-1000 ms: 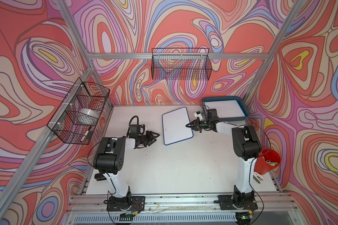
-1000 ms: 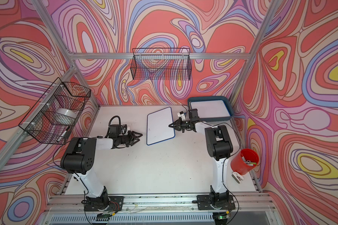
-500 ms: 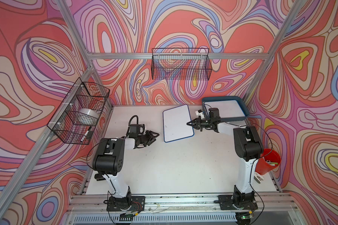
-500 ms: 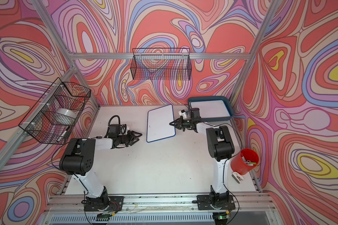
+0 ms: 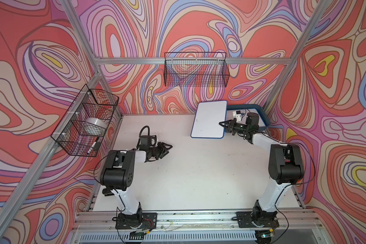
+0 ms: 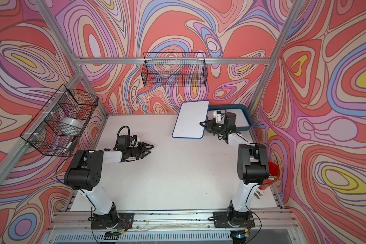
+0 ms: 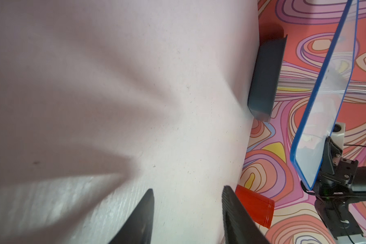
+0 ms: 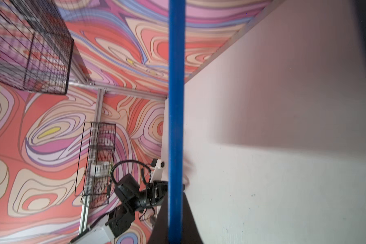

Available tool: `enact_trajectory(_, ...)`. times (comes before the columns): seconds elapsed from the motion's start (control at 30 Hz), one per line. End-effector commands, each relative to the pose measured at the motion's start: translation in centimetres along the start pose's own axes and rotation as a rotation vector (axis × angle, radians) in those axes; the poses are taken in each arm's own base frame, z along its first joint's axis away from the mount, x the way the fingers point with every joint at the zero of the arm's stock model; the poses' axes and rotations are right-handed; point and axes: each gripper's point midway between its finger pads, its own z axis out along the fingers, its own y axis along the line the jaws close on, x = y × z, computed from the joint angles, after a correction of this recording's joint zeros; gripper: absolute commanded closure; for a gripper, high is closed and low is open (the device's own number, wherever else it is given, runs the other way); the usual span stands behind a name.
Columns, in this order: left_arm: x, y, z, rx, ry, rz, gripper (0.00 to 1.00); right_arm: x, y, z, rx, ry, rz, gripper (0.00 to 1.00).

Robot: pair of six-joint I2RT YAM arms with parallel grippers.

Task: Put the whiteboard into the storage box
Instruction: Place the whiteboard in the storage box.

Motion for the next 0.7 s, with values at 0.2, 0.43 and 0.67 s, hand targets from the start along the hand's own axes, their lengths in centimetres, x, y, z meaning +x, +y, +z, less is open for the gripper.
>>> enact_trajectory(0.2, 0.2, -0.1, -0.9, -0.011, -0.021, 0.045, 0.52, -6.6, 0.7, -7.1, 0.048, -0.34, 0.0, 1.0)
enact_trajectory(0.43, 0.4, 0.1, -0.8, -0.002, -0.023, 0.042, 0.52, -8.8, -2.5, -9.8, 0.13, -0.555, 0.149, 1.0)
enact_trajectory(0.67, 0.9, 0.5, -1.3, -0.017, -0.026, 0.046, 0.52, -9.4, -3.9, -12.3, 0.152, -0.737, 0.21, 1.0)
